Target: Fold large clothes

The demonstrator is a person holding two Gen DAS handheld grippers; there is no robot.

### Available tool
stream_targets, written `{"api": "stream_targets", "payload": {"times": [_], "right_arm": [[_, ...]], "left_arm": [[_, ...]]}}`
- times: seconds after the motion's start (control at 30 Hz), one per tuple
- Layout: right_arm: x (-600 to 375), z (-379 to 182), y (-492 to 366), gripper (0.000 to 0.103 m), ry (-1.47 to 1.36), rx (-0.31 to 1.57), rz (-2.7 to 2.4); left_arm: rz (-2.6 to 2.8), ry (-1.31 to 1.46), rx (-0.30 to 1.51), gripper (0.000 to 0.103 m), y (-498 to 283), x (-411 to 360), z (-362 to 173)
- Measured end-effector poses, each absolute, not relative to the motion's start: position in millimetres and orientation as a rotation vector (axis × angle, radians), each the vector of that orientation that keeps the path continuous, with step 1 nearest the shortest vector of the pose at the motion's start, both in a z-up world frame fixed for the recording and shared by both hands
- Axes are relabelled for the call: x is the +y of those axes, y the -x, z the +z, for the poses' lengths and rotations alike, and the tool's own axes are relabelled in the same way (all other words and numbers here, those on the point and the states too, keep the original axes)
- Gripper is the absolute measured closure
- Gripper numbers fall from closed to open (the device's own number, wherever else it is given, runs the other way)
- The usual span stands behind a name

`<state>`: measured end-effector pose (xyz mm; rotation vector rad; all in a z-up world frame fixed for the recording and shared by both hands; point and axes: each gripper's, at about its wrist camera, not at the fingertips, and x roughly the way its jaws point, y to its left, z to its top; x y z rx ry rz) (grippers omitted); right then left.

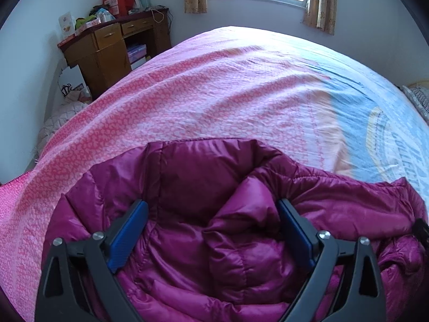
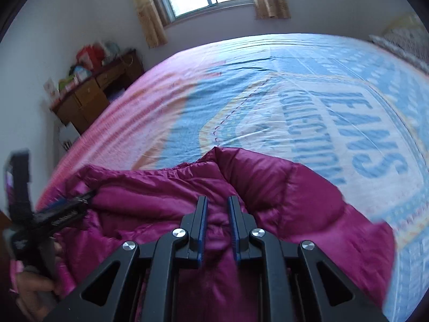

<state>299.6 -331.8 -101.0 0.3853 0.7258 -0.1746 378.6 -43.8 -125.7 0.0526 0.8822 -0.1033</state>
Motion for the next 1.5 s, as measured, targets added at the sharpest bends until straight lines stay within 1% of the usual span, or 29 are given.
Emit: {"api": "stream_targets", "payload": {"times": [0.13, 0.23, 0.33, 0.43, 0.53, 0.63, 0.67, 0.9, 1.1, 1.3, 1.4, 1.5], "right_arm": [[-336.3, -74.4, -238.0, 0.086, -0.451, 0.646, -0.163], [-329.2, -55.8, -178.0, 0.085, -0.392, 0.599, -0.157], [-324.2, -46.1, -118.2, 0.076, -0.361, 0.571, -0.167], [-321.5, -39.2, -56.4, 0.072, -0.354, 0.526, -0.195], [-314.5, -36.4, -1.2, 0.066, -0.359, 0.488, -0.234], [-307.8, -43.1, 42.8, 0.058, -0.376, 0.499, -0.240], [-305.8, -47.3, 54.9, 0.057, -0.384, 0.512, -0.228], [-292.9, -83.8, 107.1, 0.057, -0.452, 0.647, -0.153], [-266.3, -112.6, 132.3, 0.057, -0.473, 0.742, -0.069], [-248.4, -131.9, 146.9, 0.057, -0.505, 0.843, -0.023], [-239.7, -138.5, 151.5, 0.057, -0.527, 0.873, 0.022], [-226.3, -140.9, 149.0, 0.057, -0.485, 0.927, 0.074]], "left_arm": [[-0.185, -0.066, 0.907, 0.005, -358.7, -35.3, -114.5], [-0.227, -0.103, 0.848, 0.005, -319.7, -25.4, -98.8], [-0.276, -0.154, 0.798, 0.005, -275.0, -12.8, -83.8], [-0.339, -0.131, 0.770, 0.003, -233.6, 9.8, -73.9], [-0.366, -0.074, 0.776, 0.003, -201.9, 39.1, -70.7], [-0.353, -0.043, 0.772, 0.003, -171.2, 70.2, -69.4], [-0.345, -0.036, 0.765, 0.003, -160.8, 79.0, -69.4], [-0.324, -0.087, 0.723, 0.003, -93.1, 130.1, -79.2], [-0.351, -0.126, 0.759, 0.003, -52.6, 156.8, -103.0], [-0.358, -0.153, 0.766, 0.003, -33.4, 159.9, -116.9], [-0.367, -0.131, 0.749, 0.003, -30.1, 162.1, -113.0], [-0.364, -0.114, 0.724, 0.003, -29.8, 167.6, -106.3]]}}
